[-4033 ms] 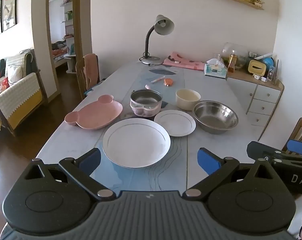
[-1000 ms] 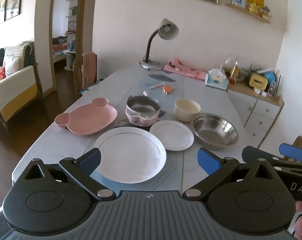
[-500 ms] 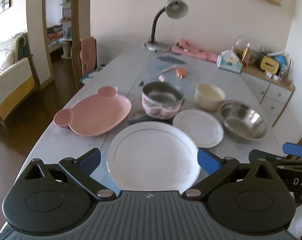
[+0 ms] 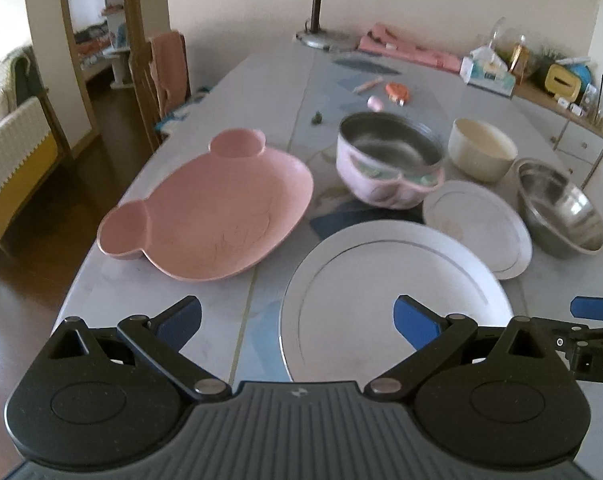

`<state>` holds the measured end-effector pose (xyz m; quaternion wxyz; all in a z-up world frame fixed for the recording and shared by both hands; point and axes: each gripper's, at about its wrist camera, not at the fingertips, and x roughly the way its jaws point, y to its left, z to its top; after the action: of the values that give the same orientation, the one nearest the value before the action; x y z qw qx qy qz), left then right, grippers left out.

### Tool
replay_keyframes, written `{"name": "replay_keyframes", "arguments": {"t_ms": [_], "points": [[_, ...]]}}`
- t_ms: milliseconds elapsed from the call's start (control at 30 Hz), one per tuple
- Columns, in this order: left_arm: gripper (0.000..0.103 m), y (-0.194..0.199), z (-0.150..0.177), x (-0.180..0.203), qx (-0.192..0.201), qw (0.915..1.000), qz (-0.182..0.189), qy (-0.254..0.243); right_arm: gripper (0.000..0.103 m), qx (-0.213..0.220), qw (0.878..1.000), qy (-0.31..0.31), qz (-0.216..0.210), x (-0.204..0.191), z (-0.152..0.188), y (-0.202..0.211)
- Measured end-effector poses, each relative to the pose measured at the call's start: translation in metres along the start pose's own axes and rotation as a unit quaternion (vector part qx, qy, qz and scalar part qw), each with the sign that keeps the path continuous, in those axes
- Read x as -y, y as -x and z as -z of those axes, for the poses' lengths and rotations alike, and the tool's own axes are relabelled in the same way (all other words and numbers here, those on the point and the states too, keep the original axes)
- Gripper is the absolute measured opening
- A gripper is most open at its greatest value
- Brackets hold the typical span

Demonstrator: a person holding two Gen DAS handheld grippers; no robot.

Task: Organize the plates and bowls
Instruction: 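Lower both grippers onto the large white plate rim and close them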

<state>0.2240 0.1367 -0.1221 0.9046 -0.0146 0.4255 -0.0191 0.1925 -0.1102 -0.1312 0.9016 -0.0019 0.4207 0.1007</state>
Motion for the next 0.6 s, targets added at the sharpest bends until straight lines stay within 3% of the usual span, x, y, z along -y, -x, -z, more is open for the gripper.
{"name": "replay_keyframes", "arguments": {"t_ms": [133,233,333,433,500,600], "points": [[0.098,-0.019,-0.003,-0.008,-0.017,0.9998,0.008,0.000,0.073,-0.021,1.000,-0.004,0.002,-0.003,-0.003,-0.018],[0.092,-0.033,-0.005,-0.011,-0.030,0.9995,0.014,0.000,0.063,-0.035,0.999,-0.013,-0.003,-0.004,-0.006,-0.027],[0.079,-0.042,-0.007,-0.012,-0.042,0.9989,0.019,-0.002,0.056,-0.041,0.999,-0.022,-0.010,-0.005,-0.010,-0.035],[0.077,-0.051,-0.008,-0.015,-0.055,0.9983,0.019,0.003,0.046,-0.050,0.998,-0.031,-0.017,-0.004,-0.010,-0.039],[0.064,-0.055,-0.008,-0.016,-0.064,0.9976,0.027,0.007,0.043,-0.056,0.997,-0.039,-0.023,-0.003,-0.009,-0.042],[0.056,-0.059,-0.008,-0.017,-0.075,0.9966,0.034,0.010,0.038,-0.064,0.996,-0.051,-0.029,-0.002,-0.008,-0.045]]}}
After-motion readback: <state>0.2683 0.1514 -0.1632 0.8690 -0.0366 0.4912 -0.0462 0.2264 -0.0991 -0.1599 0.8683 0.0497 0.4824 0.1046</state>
